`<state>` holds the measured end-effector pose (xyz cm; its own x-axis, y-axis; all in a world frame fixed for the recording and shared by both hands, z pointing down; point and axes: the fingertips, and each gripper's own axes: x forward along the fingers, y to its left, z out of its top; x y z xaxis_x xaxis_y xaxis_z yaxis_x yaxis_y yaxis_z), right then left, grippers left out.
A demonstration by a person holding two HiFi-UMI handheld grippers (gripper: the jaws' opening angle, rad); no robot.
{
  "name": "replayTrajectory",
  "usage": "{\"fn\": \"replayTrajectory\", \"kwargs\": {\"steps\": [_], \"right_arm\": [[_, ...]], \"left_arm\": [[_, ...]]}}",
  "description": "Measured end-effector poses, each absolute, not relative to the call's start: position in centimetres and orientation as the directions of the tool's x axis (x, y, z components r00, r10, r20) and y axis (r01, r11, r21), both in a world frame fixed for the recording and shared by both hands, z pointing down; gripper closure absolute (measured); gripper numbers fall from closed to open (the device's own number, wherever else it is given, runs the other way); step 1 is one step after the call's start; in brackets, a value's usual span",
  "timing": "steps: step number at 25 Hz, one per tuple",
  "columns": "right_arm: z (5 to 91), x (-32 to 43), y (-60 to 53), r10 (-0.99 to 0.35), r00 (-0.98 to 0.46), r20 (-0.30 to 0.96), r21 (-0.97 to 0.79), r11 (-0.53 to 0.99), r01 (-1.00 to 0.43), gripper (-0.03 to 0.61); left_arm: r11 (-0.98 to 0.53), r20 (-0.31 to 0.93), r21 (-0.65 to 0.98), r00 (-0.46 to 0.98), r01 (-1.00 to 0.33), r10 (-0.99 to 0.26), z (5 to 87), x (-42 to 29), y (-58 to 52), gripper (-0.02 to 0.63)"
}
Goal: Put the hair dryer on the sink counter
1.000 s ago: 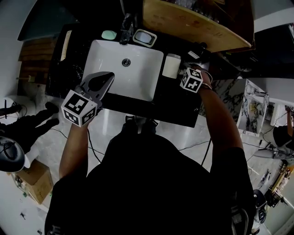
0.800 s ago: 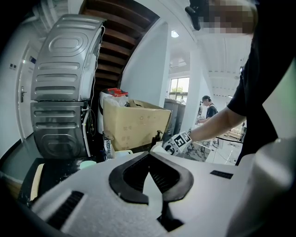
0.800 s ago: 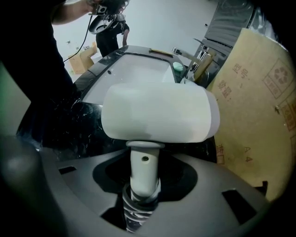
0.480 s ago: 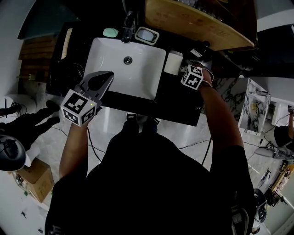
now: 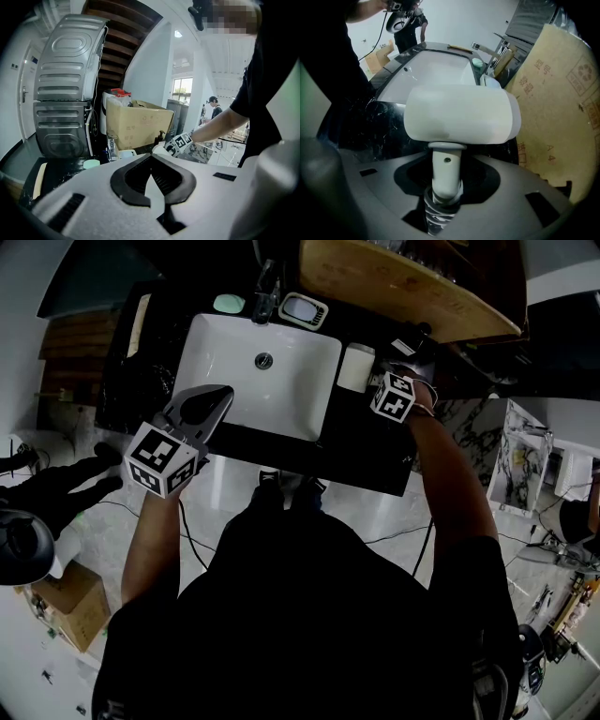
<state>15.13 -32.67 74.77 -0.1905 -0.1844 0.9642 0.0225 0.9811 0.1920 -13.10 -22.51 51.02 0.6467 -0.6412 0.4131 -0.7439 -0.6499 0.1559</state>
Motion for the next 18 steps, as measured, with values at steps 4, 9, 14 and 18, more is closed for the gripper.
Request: {"fn": "replayTrajectory", "kwargs": {"steps": [4, 9, 14, 18], "right_arm": [[75.0, 15.1, -32.7, -0.195, -0.185, 0.963, 0.202, 0.979, 0.022, 0.420], [74.9, 15.0, -32.9, -0.203, -0.208, 0.957, 0.205, 0.979, -0.010, 0.407], [74.2, 15.1, -32.8, -0.219, -0.218, 0.951, 0.219, 0.975, -0.021, 0.411], [73.3, 15.2, -32.7, -0.238, -0.228, 0.944, 0.236, 0.971, -0.034, 0.426]], "left_arm": [[-0.644, 0.415, 0.155, 0.641, -0.749, -0.646, 51.0, -13.5, -22.3, 0.598], [-0.641, 0.414, 0.151, 0.637, -0.752, -0.650, 50.9, -13.6, -22.1, 0.600], [-0.650, 0.411, 0.149, 0.644, -0.745, -0.645, 50.6, -13.2, -21.8, 0.598], [-0.656, 0.405, 0.145, 0.649, -0.741, -0.644, 50.2, -12.9, -21.7, 0.600]]}}
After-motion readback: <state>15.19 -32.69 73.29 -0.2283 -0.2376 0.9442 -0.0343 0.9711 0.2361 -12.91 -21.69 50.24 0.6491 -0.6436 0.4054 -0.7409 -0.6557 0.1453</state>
